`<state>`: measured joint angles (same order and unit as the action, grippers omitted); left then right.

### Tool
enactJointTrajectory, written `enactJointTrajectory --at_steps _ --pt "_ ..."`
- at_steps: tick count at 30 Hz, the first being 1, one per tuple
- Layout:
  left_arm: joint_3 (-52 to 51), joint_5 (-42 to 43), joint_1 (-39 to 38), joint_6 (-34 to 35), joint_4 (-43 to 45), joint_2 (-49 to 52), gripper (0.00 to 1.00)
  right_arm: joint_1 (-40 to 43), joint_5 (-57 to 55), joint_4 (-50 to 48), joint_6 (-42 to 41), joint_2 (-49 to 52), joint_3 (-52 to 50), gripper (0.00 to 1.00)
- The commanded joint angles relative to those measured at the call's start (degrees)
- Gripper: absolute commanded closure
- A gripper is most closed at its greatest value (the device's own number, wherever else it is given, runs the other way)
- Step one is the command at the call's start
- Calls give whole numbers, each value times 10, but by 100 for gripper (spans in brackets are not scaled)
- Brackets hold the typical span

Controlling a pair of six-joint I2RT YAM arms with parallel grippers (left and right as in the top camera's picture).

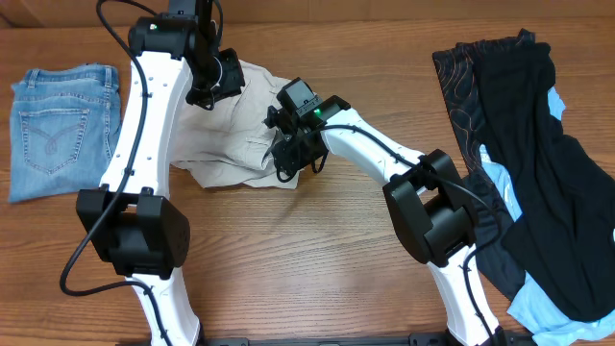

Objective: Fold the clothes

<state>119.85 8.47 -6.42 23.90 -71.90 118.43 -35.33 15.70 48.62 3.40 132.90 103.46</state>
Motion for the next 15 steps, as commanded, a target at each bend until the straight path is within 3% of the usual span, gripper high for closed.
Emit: enactJointTrajectory --at_steps 1,6,10,15 --pt "10 -19 0 2 0 3 73 -7 4 15 -7 16 -13 52" --pt "10 -60 12 1 -13 3 71 2 -55 63 -35 9 32 50" --pt "10 -110 16 -2 -38 3 69 23 -82 143 -43 -7 143 46" --pt "10 -128 16 -16 -59 3 66 33 -22 194 -54 -15 252 41"
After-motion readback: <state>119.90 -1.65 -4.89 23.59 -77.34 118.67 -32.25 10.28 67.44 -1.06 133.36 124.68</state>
